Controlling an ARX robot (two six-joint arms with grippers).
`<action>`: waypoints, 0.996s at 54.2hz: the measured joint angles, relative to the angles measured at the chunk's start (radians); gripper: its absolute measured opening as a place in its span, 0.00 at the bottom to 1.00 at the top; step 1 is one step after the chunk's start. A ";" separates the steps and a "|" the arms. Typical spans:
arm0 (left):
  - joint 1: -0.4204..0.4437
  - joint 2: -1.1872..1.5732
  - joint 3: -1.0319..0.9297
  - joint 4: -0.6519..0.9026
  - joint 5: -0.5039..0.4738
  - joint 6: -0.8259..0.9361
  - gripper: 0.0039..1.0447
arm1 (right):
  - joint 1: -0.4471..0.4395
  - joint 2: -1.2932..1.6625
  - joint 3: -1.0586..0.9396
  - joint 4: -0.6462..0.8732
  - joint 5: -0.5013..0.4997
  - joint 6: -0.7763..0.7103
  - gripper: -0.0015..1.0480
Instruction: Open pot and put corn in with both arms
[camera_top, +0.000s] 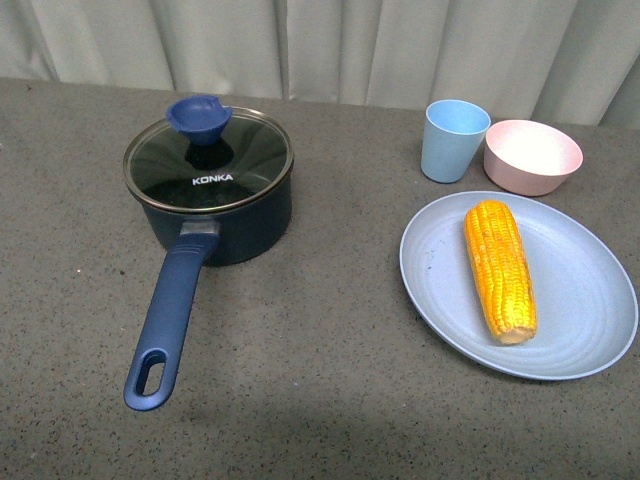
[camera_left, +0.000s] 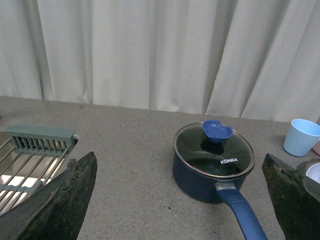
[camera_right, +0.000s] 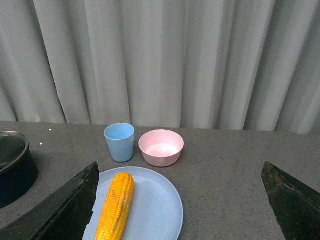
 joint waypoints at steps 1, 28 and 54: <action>0.000 0.000 0.000 0.000 0.000 0.000 0.94 | 0.000 0.000 0.000 0.000 0.000 0.000 0.91; 0.000 0.000 0.000 0.000 0.000 0.000 0.94 | 0.000 0.000 0.000 0.000 0.000 0.000 0.91; -0.128 0.313 0.006 0.209 -0.280 -0.049 0.94 | 0.000 0.000 0.000 0.000 0.000 0.000 0.91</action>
